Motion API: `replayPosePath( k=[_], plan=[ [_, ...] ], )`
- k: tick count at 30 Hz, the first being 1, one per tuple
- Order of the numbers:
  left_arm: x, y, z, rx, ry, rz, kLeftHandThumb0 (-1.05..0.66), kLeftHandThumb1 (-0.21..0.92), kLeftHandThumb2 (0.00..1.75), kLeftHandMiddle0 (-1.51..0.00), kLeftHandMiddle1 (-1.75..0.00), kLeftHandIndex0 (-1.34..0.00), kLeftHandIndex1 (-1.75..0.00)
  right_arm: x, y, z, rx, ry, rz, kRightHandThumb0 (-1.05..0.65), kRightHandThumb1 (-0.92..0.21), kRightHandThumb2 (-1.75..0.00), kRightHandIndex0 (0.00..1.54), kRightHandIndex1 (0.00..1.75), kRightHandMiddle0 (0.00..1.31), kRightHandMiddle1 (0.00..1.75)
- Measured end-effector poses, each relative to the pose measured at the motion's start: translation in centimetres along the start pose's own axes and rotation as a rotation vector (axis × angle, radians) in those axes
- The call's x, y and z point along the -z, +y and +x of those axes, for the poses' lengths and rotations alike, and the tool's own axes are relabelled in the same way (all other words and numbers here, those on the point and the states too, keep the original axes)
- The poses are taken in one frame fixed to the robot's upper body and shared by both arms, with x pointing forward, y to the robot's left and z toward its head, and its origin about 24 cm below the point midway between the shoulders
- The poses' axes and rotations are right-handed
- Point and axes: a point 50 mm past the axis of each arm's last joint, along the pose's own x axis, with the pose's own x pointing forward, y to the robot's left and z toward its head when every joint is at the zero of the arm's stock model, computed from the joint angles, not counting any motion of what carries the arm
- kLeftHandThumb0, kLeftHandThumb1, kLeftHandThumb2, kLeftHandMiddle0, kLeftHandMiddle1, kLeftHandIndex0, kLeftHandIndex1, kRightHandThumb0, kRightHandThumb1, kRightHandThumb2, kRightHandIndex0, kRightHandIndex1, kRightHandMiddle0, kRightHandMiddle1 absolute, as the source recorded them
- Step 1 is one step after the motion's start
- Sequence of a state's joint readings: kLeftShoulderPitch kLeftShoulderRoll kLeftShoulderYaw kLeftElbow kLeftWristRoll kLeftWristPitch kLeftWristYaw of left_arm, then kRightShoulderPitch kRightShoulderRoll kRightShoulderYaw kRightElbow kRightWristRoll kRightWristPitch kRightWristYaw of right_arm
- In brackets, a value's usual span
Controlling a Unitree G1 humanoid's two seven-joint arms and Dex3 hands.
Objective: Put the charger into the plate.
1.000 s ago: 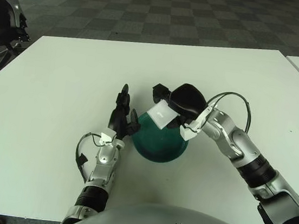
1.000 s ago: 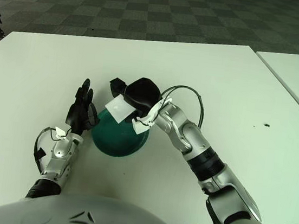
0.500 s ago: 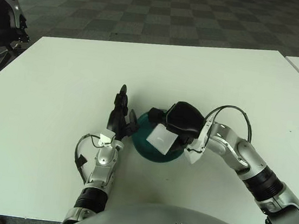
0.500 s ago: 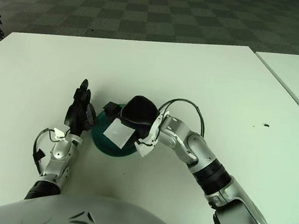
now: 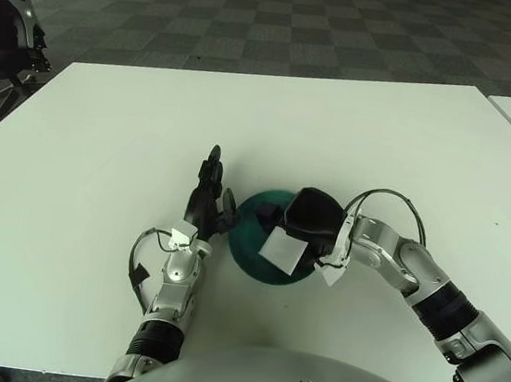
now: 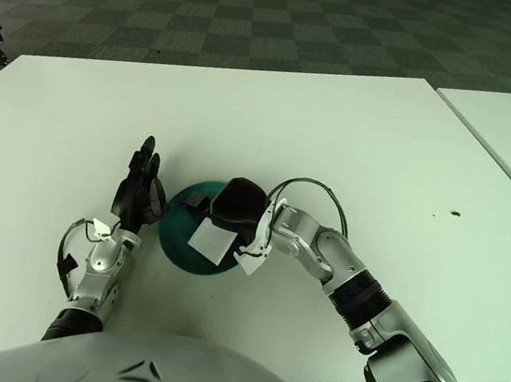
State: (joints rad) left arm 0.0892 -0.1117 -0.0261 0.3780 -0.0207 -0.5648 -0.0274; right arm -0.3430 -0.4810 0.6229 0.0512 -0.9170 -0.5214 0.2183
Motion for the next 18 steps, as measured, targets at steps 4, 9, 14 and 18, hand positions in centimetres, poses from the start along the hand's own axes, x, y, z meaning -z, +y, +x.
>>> replayPosePath(
  k=[4,9,14,18],
  plan=[
    [0.0,0.0,0.0,0.001,0.0,-0.001,-0.95,0.92,1.13,-0.07,-0.01,0.0,-0.23,0.4,0.2,0.4,-0.009,0.008,0.011,-0.42,-0.52,-1.01,1.12,1.75,0.51,1.67],
    [0.0,0.0,0.0,0.004,-0.001,-0.007,-0.94,0.92,1.13,-0.08,-0.01,0.0,-0.24,0.8,0.3,0.7,0.011,0.014,0.021,-0.42,-0.52,-0.96,1.11,1.75,0.54,1.62],
    [0.0,0.0,0.0,0.006,-0.001,-0.009,-0.94,0.92,1.13,-0.08,-0.01,0.0,-0.23,1.1,0.3,0.9,0.034,0.009,0.031,-0.42,-0.53,-0.95,1.11,1.75,0.55,1.6],
    [0.0,0.0,0.0,0.007,-0.001,-0.009,-0.94,0.92,1.13,-0.08,0.0,0.0,-0.23,1.3,0.4,1.0,0.049,0.006,0.037,-0.41,-0.54,-0.92,1.1,1.75,0.55,1.59]
  ],
)
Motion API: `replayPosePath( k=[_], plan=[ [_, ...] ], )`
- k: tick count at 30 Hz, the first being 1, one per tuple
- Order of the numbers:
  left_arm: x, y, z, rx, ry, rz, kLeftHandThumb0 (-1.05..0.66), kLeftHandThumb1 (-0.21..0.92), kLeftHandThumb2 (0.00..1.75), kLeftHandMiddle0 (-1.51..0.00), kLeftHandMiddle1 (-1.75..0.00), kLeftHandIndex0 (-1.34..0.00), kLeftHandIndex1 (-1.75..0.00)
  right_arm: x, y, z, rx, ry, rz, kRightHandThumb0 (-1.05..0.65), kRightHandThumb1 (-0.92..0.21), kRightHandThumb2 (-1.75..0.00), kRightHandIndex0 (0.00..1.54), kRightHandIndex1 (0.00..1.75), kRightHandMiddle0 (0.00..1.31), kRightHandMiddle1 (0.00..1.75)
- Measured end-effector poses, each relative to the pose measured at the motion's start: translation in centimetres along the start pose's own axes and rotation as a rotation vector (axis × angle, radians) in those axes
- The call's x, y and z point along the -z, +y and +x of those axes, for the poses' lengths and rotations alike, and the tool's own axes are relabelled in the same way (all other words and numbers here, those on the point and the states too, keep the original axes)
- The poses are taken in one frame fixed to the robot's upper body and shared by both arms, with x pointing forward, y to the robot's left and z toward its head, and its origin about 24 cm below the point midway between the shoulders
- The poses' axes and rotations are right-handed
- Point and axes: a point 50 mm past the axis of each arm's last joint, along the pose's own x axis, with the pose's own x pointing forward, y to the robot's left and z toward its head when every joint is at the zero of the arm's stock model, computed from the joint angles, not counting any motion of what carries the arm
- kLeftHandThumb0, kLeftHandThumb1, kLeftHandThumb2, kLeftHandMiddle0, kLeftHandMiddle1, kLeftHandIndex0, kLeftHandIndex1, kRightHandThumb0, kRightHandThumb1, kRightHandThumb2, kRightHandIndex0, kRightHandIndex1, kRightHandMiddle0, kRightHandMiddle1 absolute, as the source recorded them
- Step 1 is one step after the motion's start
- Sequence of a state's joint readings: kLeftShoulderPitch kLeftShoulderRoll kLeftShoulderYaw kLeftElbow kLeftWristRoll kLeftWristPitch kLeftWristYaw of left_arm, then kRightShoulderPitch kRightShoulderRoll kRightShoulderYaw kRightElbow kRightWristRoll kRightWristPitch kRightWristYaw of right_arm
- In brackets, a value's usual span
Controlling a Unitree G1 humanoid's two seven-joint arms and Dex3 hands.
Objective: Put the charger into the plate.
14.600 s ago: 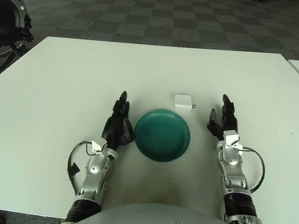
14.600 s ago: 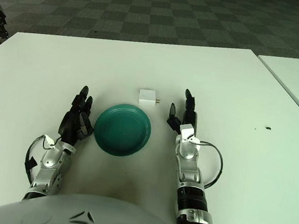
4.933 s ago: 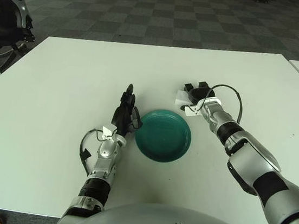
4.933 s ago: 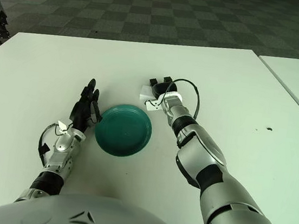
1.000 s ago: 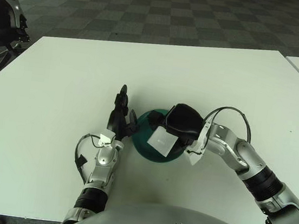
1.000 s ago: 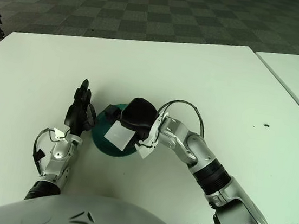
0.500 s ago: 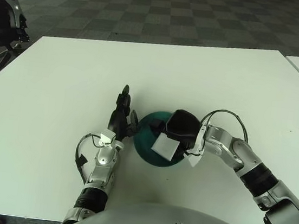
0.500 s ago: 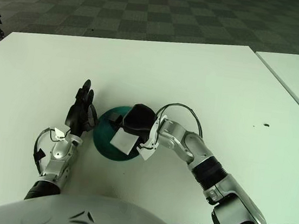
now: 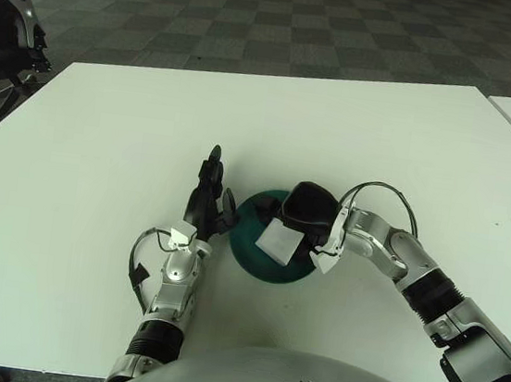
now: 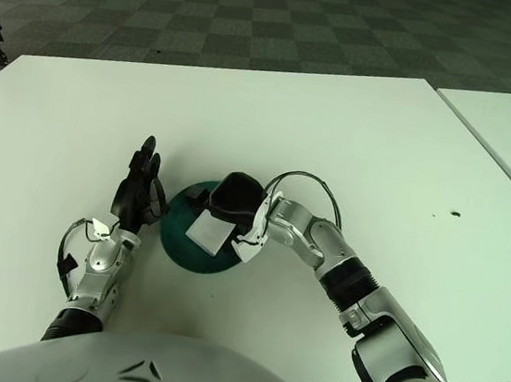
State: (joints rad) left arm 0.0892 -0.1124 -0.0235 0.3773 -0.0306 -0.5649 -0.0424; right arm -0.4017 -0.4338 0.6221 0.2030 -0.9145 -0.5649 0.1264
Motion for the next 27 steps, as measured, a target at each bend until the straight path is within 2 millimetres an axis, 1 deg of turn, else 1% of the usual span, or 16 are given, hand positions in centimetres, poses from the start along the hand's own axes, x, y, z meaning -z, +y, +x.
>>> replayPosePath(
  k=[2,3,4,5,6,7,8,9,10,11,12,13,14,15,19,27],
  plan=[
    [0.0,0.0,0.0,0.001,-0.001,0.0,-0.95,0.92,1.14,-0.07,0.0,0.0,-0.22,0.1,0.0,0.0,0.01,0.003,0.004,-0.41,-0.58,-0.87,1.08,1.75,0.52,1.59],
    [0.0,0.0,0.0,0.002,-0.001,0.001,-0.94,0.92,1.15,-0.06,0.0,0.0,-0.21,0.1,0.0,0.1,0.016,0.004,0.007,-0.39,-0.66,-0.76,1.03,1.75,0.47,1.6],
    [0.0,-0.1,0.0,0.003,-0.001,0.003,-0.94,0.92,1.16,-0.06,0.0,0.0,-0.21,0.1,-0.1,0.2,0.025,0.009,0.009,-0.39,-0.7,-0.71,1.01,1.75,0.44,1.6],
    [0.0,-0.1,0.0,0.003,-0.001,0.004,-0.94,0.92,1.16,-0.06,0.0,0.0,-0.21,0.2,-0.2,0.3,0.034,0.017,0.011,-0.53,-0.78,-0.71,0.85,1.75,0.37,1.55],
    [0.0,-0.1,0.0,0.004,0.0,0.005,-0.94,0.92,1.17,-0.06,0.0,0.0,-0.21,0.2,-0.3,0.4,0.042,0.026,0.011,-0.63,-0.83,-0.71,0.75,1.75,0.32,1.5],
    [0.0,-0.1,0.0,0.005,0.001,0.006,-0.94,0.92,1.17,-0.06,0.0,0.0,-0.22,0.3,-0.4,0.4,0.05,0.037,0.009,-0.74,-0.86,-0.76,0.55,1.75,0.26,1.46],
    [0.0,-0.2,0.0,0.006,0.002,0.007,-0.94,0.92,1.17,-0.07,0.0,0.0,-0.22,0.2,-0.5,0.5,0.06,0.047,0.006,-0.78,-0.87,-0.77,0.48,1.75,0.24,1.45],
    [0.0,-0.2,-0.1,0.007,0.004,0.009,-0.94,0.92,1.17,-0.07,0.0,0.0,-0.23,0.3,-0.6,0.5,0.071,0.059,0.0,-0.86,-0.89,-0.82,0.35,1.67,0.19,1.41],
    [0.0,-0.2,-0.1,0.007,0.005,0.01,-0.94,0.92,1.17,-0.07,0.0,0.0,-0.23,0.3,-0.7,0.5,0.08,0.07,-0.004,-0.89,-0.9,-0.84,0.3,1.64,0.17,1.4],
    [0.0,-0.2,-0.1,0.007,0.007,0.01,-0.94,0.92,1.17,-0.07,0.0,0.0,-0.22,0.3,-0.8,0.5,0.089,0.077,-0.01,-0.95,-0.91,-0.9,0.22,1.29,0.11,1.19],
    [0.0,-0.2,-0.2,0.007,0.01,0.011,-0.95,0.92,1.16,-0.06,0.0,0.0,-0.21,0.2,-1.0,0.5,0.093,0.084,-0.023,-0.98,-0.91,-0.94,0.19,0.9,0.07,0.96],
    [0.0,-0.2,-0.2,0.006,0.013,0.011,-0.95,0.92,1.16,-0.05,0.0,0.0,-0.19,0.1,-1.1,0.5,0.096,0.087,-0.035,-1.01,-0.91,-0.98,0.2,0.6,0.04,0.82],
    [0.0,-0.2,-0.2,0.005,0.016,0.011,-0.95,0.92,1.16,-0.05,0.0,0.0,-0.19,0.0,-1.3,0.4,0.1,0.088,-0.047,-1.02,-0.92,-0.99,0.2,0.5,0.03,0.76],
    [0.0,-0.1,-0.3,0.002,0.018,0.011,-0.96,0.92,1.15,-0.04,0.0,0.0,-0.16,-0.2,-1.4,0.3,0.101,0.087,-0.058,-1.03,-0.92,-1.01,0.19,0.34,0.02,0.64],
    [0.0,-0.1,-0.5,-0.008,0.023,0.006,-0.98,0.92,1.15,-0.02,0.0,0.0,-0.08,-0.7,-2.1,0.0,0.086,0.072,-0.1,-1.04,-0.92,-1.04,0.14,0.08,0.0,0.38],
    [-0.2,0.0,-1.7,-0.023,0.047,-0.014,-0.99,0.92,1.16,0.0,0.0,0.0,-0.01,-0.6,-2.2,-0.3,0.032,0.07,-0.122,-1.05,-0.92,-1.02,0.06,0.01,0.0,0.16]
  ],
)
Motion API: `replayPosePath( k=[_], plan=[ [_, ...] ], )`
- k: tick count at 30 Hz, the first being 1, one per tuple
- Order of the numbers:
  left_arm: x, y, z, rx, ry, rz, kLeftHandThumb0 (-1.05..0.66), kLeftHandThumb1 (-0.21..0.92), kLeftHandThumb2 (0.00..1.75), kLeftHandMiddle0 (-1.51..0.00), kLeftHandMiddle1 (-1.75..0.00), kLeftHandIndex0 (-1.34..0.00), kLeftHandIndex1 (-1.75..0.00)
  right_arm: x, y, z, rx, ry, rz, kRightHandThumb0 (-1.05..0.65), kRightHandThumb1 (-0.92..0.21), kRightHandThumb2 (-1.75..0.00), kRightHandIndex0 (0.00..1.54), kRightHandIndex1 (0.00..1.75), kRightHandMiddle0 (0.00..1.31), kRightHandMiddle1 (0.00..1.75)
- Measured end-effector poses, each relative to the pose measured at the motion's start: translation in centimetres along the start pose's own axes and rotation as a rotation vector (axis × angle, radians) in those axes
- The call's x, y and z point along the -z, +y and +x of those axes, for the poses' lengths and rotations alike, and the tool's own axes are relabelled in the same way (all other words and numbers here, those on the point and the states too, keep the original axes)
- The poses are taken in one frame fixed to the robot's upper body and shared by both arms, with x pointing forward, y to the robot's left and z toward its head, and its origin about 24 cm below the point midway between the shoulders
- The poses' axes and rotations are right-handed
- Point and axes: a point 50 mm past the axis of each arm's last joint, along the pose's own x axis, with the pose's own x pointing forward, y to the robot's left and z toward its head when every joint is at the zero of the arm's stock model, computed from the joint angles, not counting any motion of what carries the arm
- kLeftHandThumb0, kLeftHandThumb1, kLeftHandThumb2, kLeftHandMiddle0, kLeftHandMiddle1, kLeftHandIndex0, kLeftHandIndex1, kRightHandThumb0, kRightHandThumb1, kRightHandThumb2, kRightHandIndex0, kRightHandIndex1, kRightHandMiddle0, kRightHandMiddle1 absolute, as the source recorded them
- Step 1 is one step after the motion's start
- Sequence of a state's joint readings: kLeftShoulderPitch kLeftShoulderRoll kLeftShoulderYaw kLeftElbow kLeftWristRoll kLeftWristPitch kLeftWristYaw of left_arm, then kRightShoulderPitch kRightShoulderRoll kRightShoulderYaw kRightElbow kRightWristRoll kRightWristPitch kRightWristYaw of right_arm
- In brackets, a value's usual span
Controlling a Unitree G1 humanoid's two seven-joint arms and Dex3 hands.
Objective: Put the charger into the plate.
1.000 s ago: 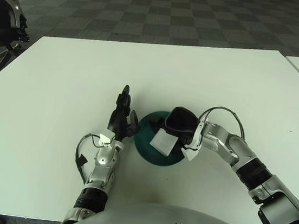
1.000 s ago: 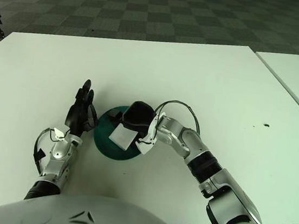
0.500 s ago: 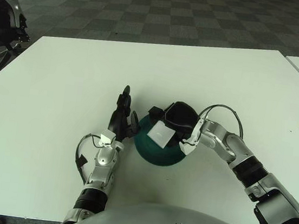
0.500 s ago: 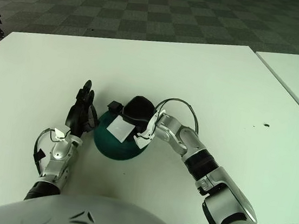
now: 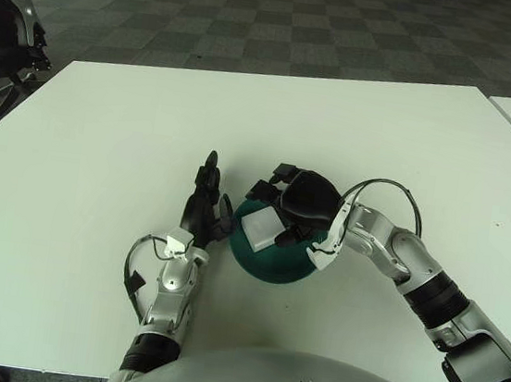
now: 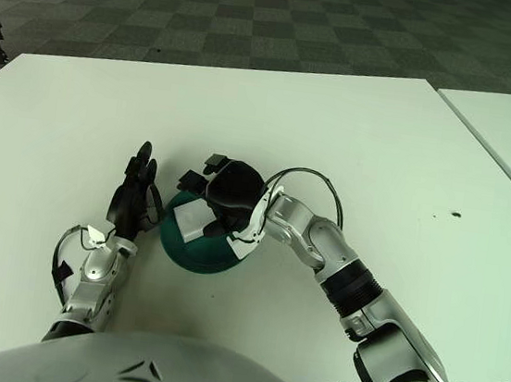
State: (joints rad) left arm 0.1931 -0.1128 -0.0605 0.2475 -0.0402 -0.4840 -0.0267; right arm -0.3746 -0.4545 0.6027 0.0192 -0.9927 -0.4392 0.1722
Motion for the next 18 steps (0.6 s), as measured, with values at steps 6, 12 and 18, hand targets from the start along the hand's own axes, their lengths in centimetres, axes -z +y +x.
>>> replayPosePath(
  k=[6,12,18],
  plan=[
    [-0.03,-0.01,-0.25,-0.006,0.016,-0.015,-0.99,0.92,1.16,0.0,0.0,-0.02,-0.01,-0.05,-0.06,-0.01,-0.003,-0.021,-0.008,-1.05,-0.92,-0.99,0.01,0.0,0.0,0.02],
    [-0.06,0.02,-0.3,-0.006,0.017,-0.027,-1.0,0.92,1.17,-0.01,0.0,-0.04,-0.03,-0.1,0.1,-0.06,-0.001,-0.043,0.004,-1.05,-0.92,-0.99,0.0,0.0,0.0,0.0],
    [-0.08,0.03,-0.35,0.004,0.004,-0.033,-1.0,0.92,1.19,0.0,0.0,-0.04,-0.03,-0.06,-0.01,-0.12,0.01,-0.049,0.028,-1.05,-0.92,-1.01,0.0,0.0,0.0,0.0]
  ],
)
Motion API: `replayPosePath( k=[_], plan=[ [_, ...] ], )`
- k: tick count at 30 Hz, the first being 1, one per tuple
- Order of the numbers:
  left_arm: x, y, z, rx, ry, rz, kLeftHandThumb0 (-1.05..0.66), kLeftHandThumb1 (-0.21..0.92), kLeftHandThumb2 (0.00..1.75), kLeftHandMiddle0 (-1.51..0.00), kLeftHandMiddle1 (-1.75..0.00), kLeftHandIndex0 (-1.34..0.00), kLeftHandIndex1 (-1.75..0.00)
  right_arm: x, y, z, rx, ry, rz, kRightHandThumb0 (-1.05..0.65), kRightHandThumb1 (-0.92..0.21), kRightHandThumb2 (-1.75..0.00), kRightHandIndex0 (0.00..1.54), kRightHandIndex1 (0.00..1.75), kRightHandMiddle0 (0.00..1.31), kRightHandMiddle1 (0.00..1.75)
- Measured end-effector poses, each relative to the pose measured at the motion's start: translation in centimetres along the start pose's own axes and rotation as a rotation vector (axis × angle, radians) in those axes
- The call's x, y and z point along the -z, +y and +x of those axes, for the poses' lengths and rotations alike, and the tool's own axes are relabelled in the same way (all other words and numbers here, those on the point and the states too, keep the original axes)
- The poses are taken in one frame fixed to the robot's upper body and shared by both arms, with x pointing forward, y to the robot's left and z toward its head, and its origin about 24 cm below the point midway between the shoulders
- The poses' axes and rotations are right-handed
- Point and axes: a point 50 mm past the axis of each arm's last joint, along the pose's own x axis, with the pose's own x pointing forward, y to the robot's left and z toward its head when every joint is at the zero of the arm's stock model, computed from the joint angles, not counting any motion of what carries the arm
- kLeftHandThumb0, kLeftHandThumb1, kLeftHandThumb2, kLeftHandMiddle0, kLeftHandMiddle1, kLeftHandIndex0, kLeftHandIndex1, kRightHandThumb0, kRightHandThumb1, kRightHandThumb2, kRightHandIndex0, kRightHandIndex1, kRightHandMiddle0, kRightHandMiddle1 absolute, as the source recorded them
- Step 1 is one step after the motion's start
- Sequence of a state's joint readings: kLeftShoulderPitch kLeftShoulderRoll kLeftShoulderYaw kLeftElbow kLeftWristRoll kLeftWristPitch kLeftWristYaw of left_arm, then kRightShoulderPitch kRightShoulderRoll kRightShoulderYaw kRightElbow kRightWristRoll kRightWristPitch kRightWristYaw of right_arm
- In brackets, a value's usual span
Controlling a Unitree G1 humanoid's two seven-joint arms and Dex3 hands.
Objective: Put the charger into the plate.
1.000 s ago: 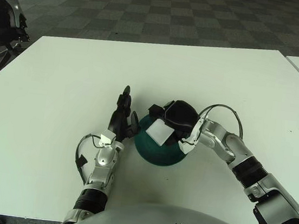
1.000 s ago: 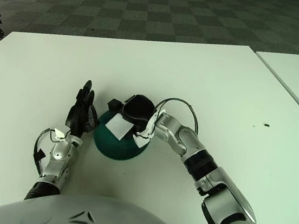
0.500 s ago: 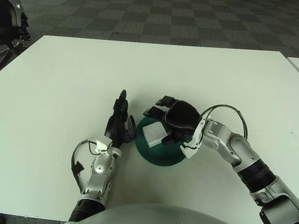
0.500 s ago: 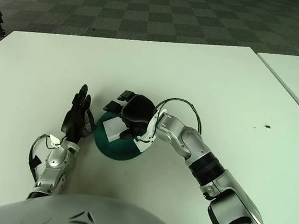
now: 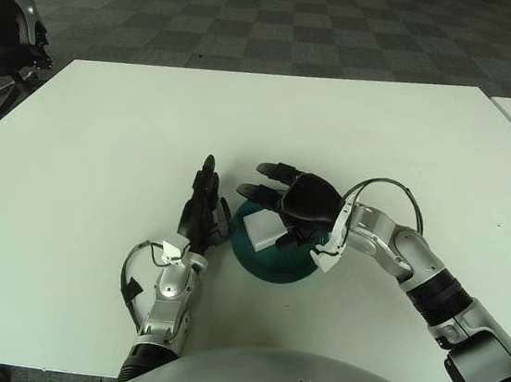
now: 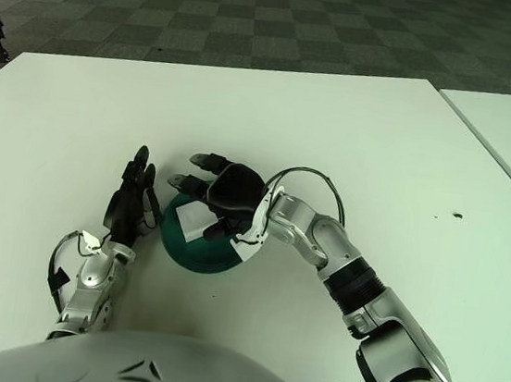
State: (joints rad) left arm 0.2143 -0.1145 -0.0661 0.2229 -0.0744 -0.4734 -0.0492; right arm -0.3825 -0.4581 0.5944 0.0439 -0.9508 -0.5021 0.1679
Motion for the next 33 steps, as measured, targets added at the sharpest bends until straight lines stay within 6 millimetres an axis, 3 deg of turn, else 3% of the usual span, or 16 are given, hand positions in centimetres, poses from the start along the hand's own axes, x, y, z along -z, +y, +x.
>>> replayPosePath(
  k=[11,18,29,33],
  plan=[
    [0.1,0.0,0.2,0.011,-0.017,0.004,-0.97,0.92,1.19,-0.01,0.0,-0.04,-0.05,2.0,0.0,-1.3,0.141,0.05,0.225,-1.05,-0.92,-0.99,0.0,0.0,0.0,0.0],
    [-0.1,0.1,0.1,0.006,-0.023,0.007,-0.94,0.92,1.16,-0.03,-0.01,-0.05,-0.08,4.5,2.5,-3.0,0.298,0.169,0.522,-1.05,-0.92,-0.93,0.0,0.0,0.0,0.0],
    [-0.6,0.4,-0.3,-0.008,-0.028,-0.014,-0.96,0.92,1.14,-0.01,0.0,-0.01,-0.18,4.7,4.8,-4.8,0.598,0.253,1.03,-1.05,-0.92,-0.94,0.0,0.0,0.0,0.0],
    [-0.8,0.6,-0.6,-0.007,-0.026,-0.022,-0.97,0.92,1.12,0.0,0.0,0.0,-0.17,5.0,5.8,-5.0,0.699,0.281,1.136,-1.05,-0.92,-0.99,0.0,0.0,0.0,0.0]
  ],
)
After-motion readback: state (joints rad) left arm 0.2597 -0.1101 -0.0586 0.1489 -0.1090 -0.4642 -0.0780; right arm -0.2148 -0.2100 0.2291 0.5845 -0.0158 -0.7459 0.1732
